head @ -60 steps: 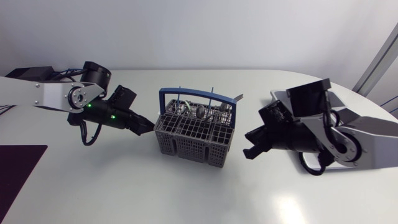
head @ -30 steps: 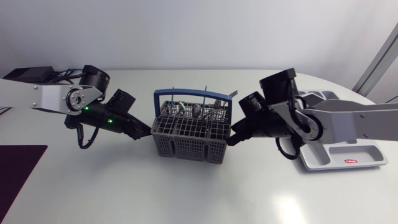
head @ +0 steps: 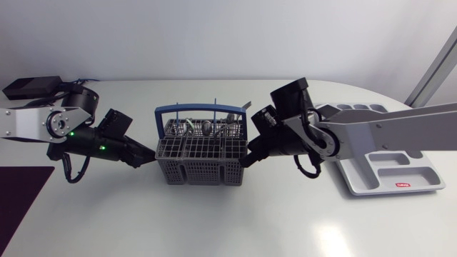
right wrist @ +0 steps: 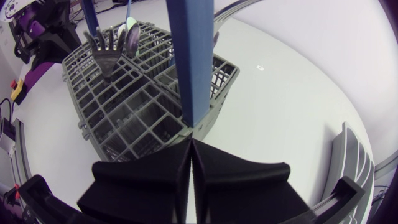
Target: Unload the cutlery basket into the drawer organizer.
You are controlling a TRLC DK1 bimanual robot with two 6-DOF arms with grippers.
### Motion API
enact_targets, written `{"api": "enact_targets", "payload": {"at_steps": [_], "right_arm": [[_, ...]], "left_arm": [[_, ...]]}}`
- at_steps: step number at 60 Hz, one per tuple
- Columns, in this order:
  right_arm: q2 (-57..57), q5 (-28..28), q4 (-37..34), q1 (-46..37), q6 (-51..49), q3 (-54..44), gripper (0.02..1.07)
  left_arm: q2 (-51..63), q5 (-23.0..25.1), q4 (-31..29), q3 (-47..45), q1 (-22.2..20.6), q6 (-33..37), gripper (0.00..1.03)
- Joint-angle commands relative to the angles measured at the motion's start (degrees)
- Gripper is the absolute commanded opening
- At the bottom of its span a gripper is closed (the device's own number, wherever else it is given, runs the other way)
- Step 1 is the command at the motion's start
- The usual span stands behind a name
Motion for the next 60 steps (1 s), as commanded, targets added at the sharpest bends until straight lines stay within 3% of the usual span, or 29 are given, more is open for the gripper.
{"api": "enact_targets", "payload": {"at_steps": [1,38,43,50,53,57,60], "right_arm": [[1.5,-1.1,1.3,1.3,0.9,2.8,0.07],[-1.1,0.7,1.6,2.3,0.9,0.0,0.07],[-1.2,1.1,1.6,2.3,0.9,0.0,0.07],[-1.5,2.4,1.5,1.2,0.6,-0.8,0.10],[-2.3,3.3,1.5,0.9,0.4,-1.5,0.18],[-3.9,4.1,1.5,0.2,-0.1,-2.8,0.47],[-5.3,5.2,1.4,0.2,-0.4,-3.8,0.65]], "left_arm": [[-2.2,3.0,-0.3,-1.7,-0.5,1.4,0.39],[3.8,2.9,0.1,3.6,-1.9,0.6,0.44],[3.9,2.9,0.1,3.8,-2.0,0.7,0.47],[2.7,2.9,0.1,2.7,-0.2,1.1,0.67],[2.3,2.9,0.3,2.3,1.1,1.4,0.73],[1.3,2.8,0.4,2.0,3.2,2.0,0.84],[0.1,2.7,0.5,1.8,4.5,2.3,0.87]]}}
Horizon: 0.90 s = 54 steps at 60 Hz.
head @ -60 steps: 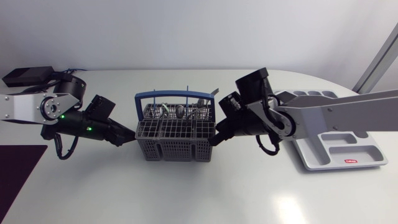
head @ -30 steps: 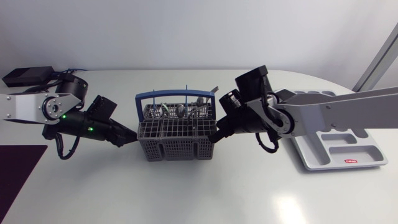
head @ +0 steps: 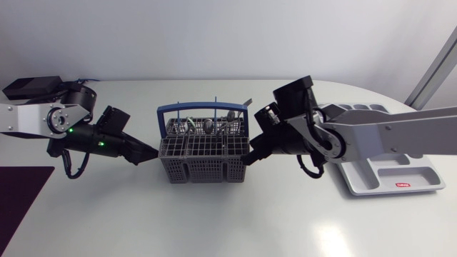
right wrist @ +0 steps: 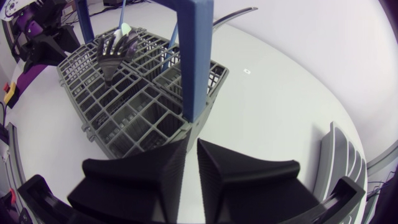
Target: Unload the cutlery basket into the drawer organizer.
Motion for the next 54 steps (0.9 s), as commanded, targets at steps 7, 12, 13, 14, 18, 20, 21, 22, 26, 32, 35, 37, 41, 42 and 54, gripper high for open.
{"api": "enact_targets", "payload": {"at_steps": [7,12,13,14,18,20,21,22,26,32,35,37,41,42,54], "right_arm": [[-7.9,2.4,-0.2,-0.1,-1.0,-5.4,0.84],[-11.4,2.5,-1.2,-1.0,-1.4,-7.1,0.87],[-12.1,2.4,-1.5,-1.4,-1.5,-7.4,0.87],[-12.9,2.4,-1.7,-1.6,-1.6,-7.8,0.87],[-15.2,1.6,-2.6,-2.9,-1.9,-8.9,0.88],[-16.5,1.0,-3.1,-3.6,-2.0,-9.4,0.88],[-17.2,0.6,-3.2,-4.1,-2.2,-9.7,0.88],[-17.8,0.1,-3.4,-4.6,-2.3,-9.9,0.88],[-20.1,-2.0,-3.9,-6.6,-2.9,-11.2,0.89],[-22.0,-3.6,-3.9,-9.1,-3.7,-13.3,0.89],[-22.6,-3.9,-3.7,-9.5,-4.4,-14.2,0.89],[-23.0,-4.0,-3.5,-9.6,-4.5,-14.5,0.89],[-23.1,-4.0,-3.3,-9.8,-4.9,-15.0,0.89],[-23.1,-4.0,-3.3,-9.8,-4.9,-15.0,0.89],[-22.9,-3.7,-3.2,-9.0,-4.6,-14.6,0.89]], "left_arm": [[-8.1,0.8,0.6,-1.9,4.6,3.3,0.89],[-12.5,-0.8,0.6,-2.5,5.1,3.5,0.89],[-13.6,-1.4,0.6,-2.7,5.0,3.5,0.89],[-14.9,-1.9,0.6,-2.7,5.0,3.5,0.89],[-18.6,-4.3,0.6,-2.9,3.9,3.2,0.89],[-20.1,-6.2,0.6,-2.9,2.4,2.9,0.89],[-21.0,-7.6,0.6,-2.8,1.2,2.7,0.89],[-21.4,-8.7,0.6,-2.8,-0.1,2.4,0.89],[-23.5,-13.5,0.5,-2.7,-5.9,1.0,0.89],[-26.0,-20.5,0.7,-2.7,-16.0,-0.9,0.89],[-26.5,-24.0,1.2,-2.8,-20.7,-1.9,0.89],[-26.6,-26.3,2.7,-3.1,-23.4,-2.6,0.89],[-26.2,-31.8,5.0,-4.1,-29.7,-3.0,0.89],[-26.1,-33.1,5.6,-4.4,-31.3,-3.0,0.89],[-21.0,-39.6,11.4,-5.0,-39.4,-2.9,0.89]]}}
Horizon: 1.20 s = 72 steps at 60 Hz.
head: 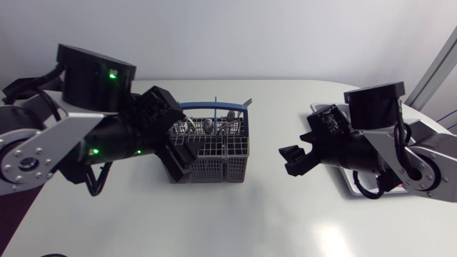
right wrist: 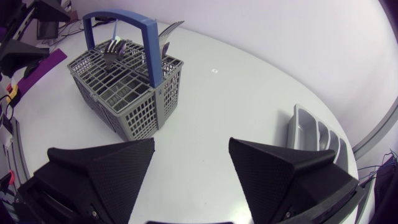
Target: Unload the cutlery basket into the drawer organizer.
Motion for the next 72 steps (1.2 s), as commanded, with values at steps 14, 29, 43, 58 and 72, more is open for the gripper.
{"api": "enact_targets", "payload": {"at_steps": [14,29,43,58,72], "right_arm": [[0.6,0.0,0.5,2.1,0.5,0.1,0.89],[0.8,-0.1,0.8,2.3,0.2,-0.3,0.89],[0.3,-0.7,1.5,2.3,0.2,-1.2,0.89],[0.2,-1.0,3.1,2.3,0.2,-1.9,0.89],[0.8,-1.0,3.3,2.3,0.3,-2.5,0.89]], "left_arm": [[7.6,-5.2,8.9,-0.6,-4.7,-0.4,0.89],[12.9,-10.7,16.2,-0.5,-9.0,0.7,0.86],[18.1,-15.0,23.8,0.0,-8.5,2.2,0.78],[21.9,-16.2,28.8,1.0,-7.5,3.4,0.59],[23.3,-16.4,31.7,1.2,-6.7,3.6,0.44]]}}
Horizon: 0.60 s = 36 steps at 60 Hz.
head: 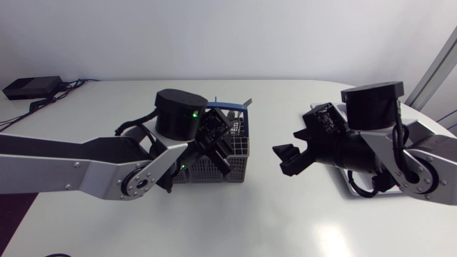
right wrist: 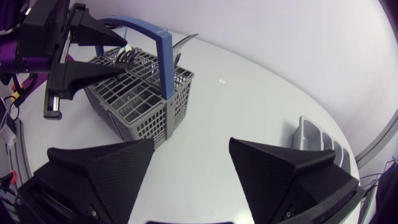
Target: Unload the cutlery basket into the drawer organizer.
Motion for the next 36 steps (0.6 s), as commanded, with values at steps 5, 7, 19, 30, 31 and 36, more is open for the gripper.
{"api": "enact_targets", "payload": {"at_steps": [5,7,19,30,31,36], "right_arm": [[0.9,-0.1,1.1,0.3,0.2,-2.4,0.89],[1.0,-0.1,1.1,0.3,0.2,-2.5,0.89],[1.4,-0.1,1.7,0.4,0.2,-2.5,0.89],[1.6,0.0,1.8,0.3,0.1,-2.7,0.89],[1.6,0.0,1.8,0.3,0.1,-2.8,0.89],[1.7,0.0,1.8,0.3,0.1,-3.0,0.89]], "left_arm": [[1.6,-0.3,2.8,0.9,1.4,1.1,0.42],[1.6,-0.3,2.8,0.9,1.6,1.1,0.42],[2.1,0.4,2.8,1.0,1.5,1.1,0.36],[2.6,1.3,3.4,1.2,1.2,1.3,0.33],[2.7,1.4,3.5,1.2,1.2,1.4,0.31],[2.9,2.0,3.5,1.3,1.1,1.6,0.29]]}}
